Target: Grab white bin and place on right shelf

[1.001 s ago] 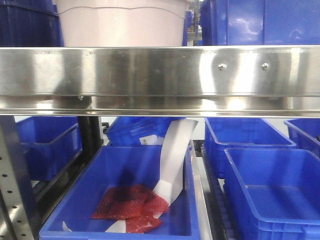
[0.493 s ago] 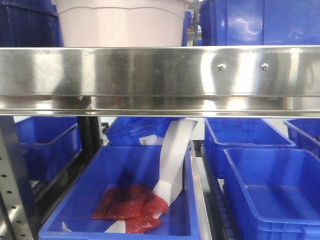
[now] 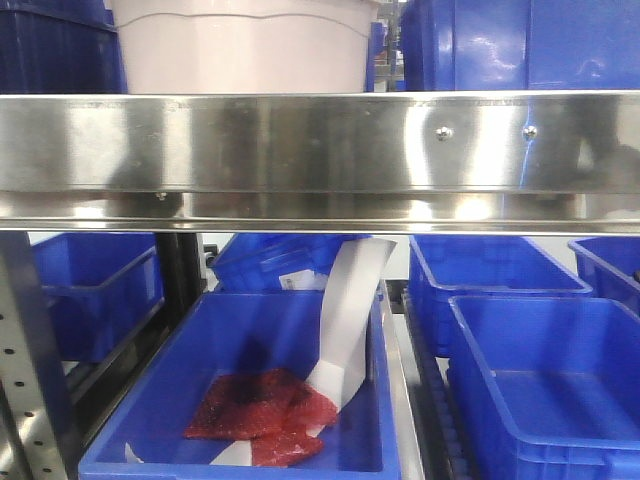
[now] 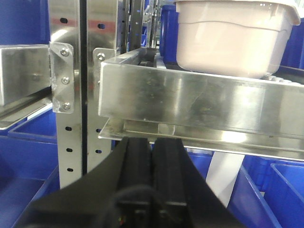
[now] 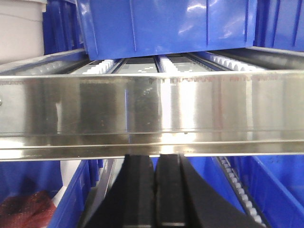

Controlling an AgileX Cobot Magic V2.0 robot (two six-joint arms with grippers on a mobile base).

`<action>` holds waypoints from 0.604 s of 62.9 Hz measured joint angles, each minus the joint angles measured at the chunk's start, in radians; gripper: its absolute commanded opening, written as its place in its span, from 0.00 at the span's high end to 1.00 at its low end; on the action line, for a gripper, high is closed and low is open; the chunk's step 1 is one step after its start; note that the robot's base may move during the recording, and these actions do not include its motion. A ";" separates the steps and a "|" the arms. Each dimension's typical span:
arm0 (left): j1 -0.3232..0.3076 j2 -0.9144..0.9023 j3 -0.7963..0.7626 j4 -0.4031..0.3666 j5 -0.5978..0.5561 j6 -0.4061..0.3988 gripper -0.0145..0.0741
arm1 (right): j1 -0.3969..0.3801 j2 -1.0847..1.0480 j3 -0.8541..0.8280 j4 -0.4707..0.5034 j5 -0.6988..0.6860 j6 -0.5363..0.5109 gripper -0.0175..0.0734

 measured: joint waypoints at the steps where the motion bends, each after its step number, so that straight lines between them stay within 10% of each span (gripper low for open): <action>1: 0.000 0.000 0.000 0.000 -0.001 0.000 0.97 | 0.000 0.000 0.000 -0.002 0.000 0.000 0.73; 38: 0.000 0.000 0.000 0.000 -0.002 0.000 0.97 | 0.000 -0.001 0.000 -0.009 -0.002 0.000 0.73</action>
